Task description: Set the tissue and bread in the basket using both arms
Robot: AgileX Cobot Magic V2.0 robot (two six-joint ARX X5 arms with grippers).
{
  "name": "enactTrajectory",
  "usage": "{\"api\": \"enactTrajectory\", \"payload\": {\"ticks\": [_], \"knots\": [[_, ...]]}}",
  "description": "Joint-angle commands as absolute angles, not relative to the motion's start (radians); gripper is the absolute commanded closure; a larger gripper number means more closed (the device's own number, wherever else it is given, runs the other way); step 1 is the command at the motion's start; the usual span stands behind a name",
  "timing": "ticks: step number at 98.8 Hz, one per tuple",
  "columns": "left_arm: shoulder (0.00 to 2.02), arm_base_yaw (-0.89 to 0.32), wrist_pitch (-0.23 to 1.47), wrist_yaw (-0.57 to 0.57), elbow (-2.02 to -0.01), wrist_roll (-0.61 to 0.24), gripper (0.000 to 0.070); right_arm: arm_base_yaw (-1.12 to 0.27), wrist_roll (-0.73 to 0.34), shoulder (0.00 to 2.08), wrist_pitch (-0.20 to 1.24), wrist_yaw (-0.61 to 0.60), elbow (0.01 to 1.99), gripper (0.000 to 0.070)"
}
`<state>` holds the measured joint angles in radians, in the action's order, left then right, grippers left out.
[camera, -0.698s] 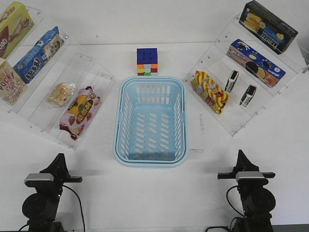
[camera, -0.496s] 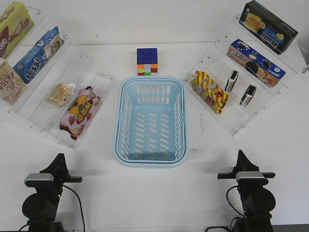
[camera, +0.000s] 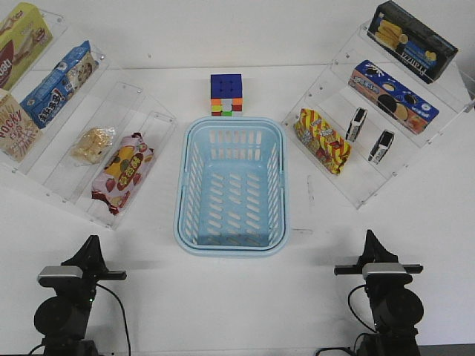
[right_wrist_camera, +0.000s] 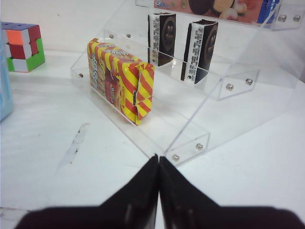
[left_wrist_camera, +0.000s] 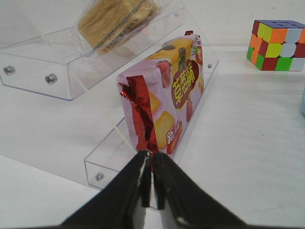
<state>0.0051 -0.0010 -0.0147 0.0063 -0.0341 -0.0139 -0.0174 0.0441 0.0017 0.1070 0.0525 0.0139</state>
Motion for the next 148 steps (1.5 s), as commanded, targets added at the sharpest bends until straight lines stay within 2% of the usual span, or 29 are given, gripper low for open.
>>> {"api": "enactTrajectory", "payload": {"ticks": [1,15,32,42,57,74,78,86,90,117,148], "knots": [[0.003,0.001,-0.029,0.008,-0.014,-0.012,0.0699,-0.015,0.029,0.001,0.095,0.052,0.012,0.0700],[0.003,0.001,-0.029,0.008,-0.014,-0.012,0.0699,-0.015,-0.015,0.001,0.072,0.048,0.012,0.0700],[0.003,0.001,-0.029,0.008,-0.014,-0.012,0.0699,-0.015,-0.283,0.001,0.025,0.054,0.015,0.0700],[0.003,0.001,-0.029,0.008,-0.014,-0.012,0.0699,-0.014,-0.363,0.006,0.081,0.056,0.088,0.0700],[0.003,0.001,-0.029,0.008,-0.014,-0.012,0.0699,-0.014,-0.356,0.157,0.195,0.125,0.277,0.0700],[0.003,0.001,-0.029,0.008,-0.014,-0.012,0.0699,-0.013,-0.247,0.488,0.256,0.138,0.501,0.0690],[0.003,0.001,-0.029,0.008,-0.014,-0.012,0.0699,-0.013,-0.218,0.561,0.260,0.137,0.550,0.0620],[0.003,0.001,-0.029,0.008,-0.014,-0.012,0.0699,-0.013,-0.189,0.702,0.262,0.137,0.640,0.0334],[0.003,0.001,-0.029,0.008,-0.014,-0.012,0.0699,-0.012,-0.183,0.770,0.263,0.141,0.684,0.0254],[0.003,0.001,-0.029,0.008,-0.014,-0.012,0.0699,0.042,-0.123,1.186,0.255,0.139,0.970,0.0252],[0.003,0.001,-0.029,0.008,-0.014,-0.012,0.0699,0.091,-0.108,1.471,0.234,0.132,1.166,0.0260]]}}
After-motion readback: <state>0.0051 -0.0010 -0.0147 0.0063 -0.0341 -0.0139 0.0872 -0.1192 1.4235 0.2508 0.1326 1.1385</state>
